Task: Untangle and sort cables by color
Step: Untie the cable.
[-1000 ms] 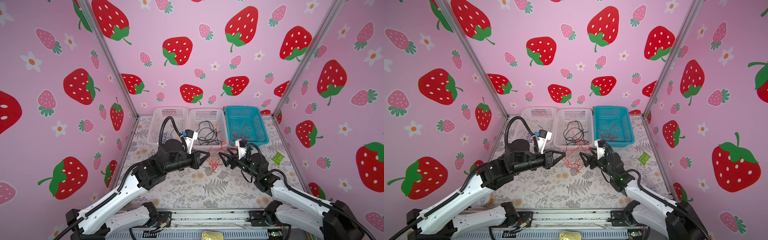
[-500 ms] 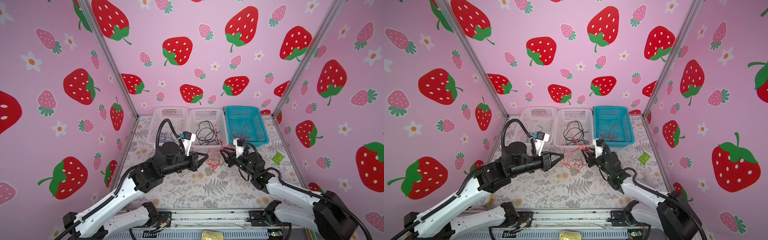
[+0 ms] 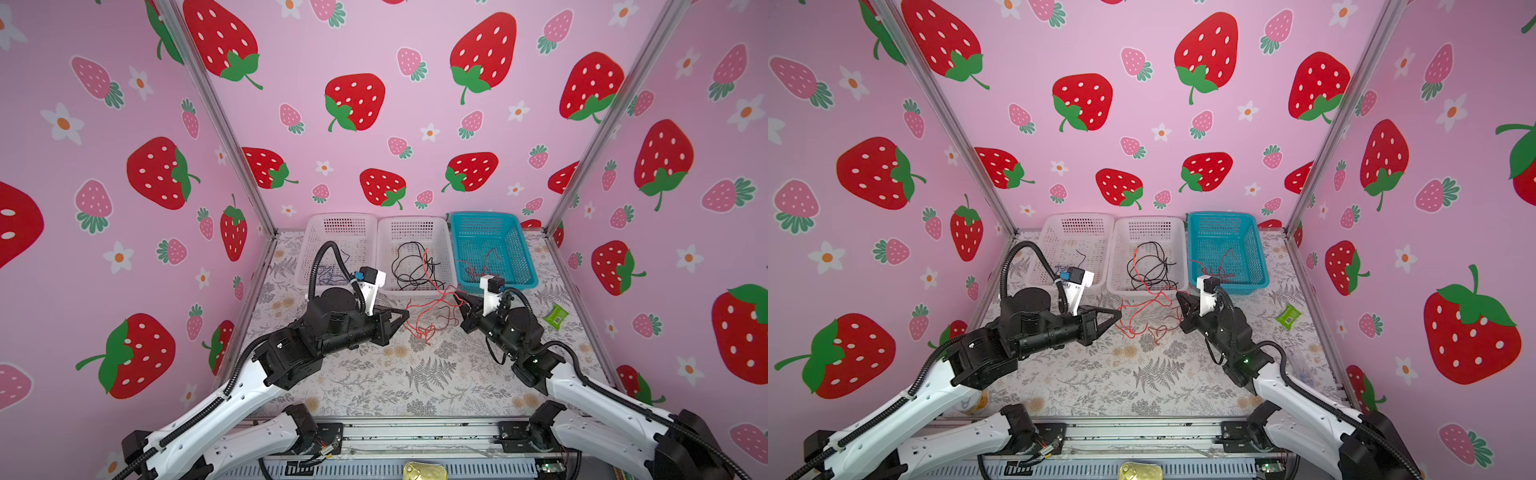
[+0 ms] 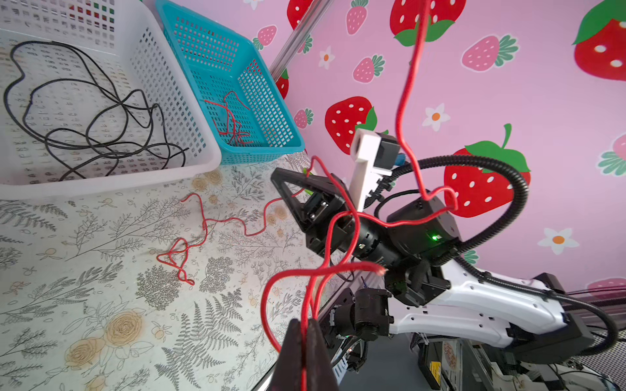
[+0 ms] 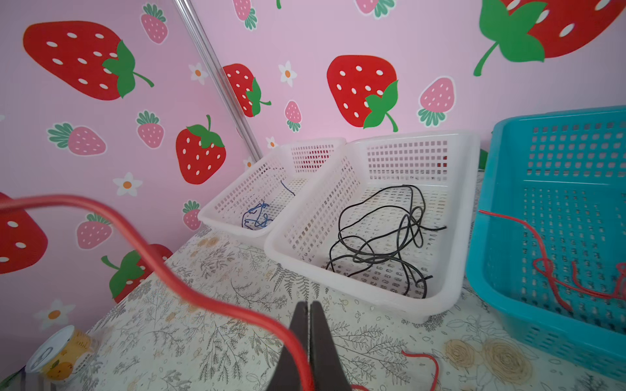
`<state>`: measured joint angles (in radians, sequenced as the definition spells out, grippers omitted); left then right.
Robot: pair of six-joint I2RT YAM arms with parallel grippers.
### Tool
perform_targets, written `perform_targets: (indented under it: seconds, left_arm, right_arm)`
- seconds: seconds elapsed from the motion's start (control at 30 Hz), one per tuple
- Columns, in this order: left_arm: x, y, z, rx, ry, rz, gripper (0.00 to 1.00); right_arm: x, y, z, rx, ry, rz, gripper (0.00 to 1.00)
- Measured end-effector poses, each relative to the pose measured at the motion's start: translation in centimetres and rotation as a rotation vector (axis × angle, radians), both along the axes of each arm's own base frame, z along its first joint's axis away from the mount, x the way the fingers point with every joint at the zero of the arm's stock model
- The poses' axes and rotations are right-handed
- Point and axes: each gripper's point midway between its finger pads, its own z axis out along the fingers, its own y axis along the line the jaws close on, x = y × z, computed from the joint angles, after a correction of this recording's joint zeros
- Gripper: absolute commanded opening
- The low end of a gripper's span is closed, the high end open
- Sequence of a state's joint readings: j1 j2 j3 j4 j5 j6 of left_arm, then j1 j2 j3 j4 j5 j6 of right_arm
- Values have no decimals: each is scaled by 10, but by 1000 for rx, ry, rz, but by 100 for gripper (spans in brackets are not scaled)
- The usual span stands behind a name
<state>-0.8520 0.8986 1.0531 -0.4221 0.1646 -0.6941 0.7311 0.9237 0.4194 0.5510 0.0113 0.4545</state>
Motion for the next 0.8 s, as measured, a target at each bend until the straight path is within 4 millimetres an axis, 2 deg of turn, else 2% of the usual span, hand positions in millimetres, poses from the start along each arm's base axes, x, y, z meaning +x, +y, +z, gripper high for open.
perform_targets:
  seconds: [0.3,0.57,0.8]
  left_arm:
    - [6,18,-40,91,46,39,0]
    - [8,34,-59,146,55,54,0]
    - [3,52,-99,262,120,49,0]
  right_arm:
    - [4,-34,16,-30,6,-163,0]
    - [9,-59,30,-76,8,-272,0]
    - [14,-93,62,-62,-26,-397,0]
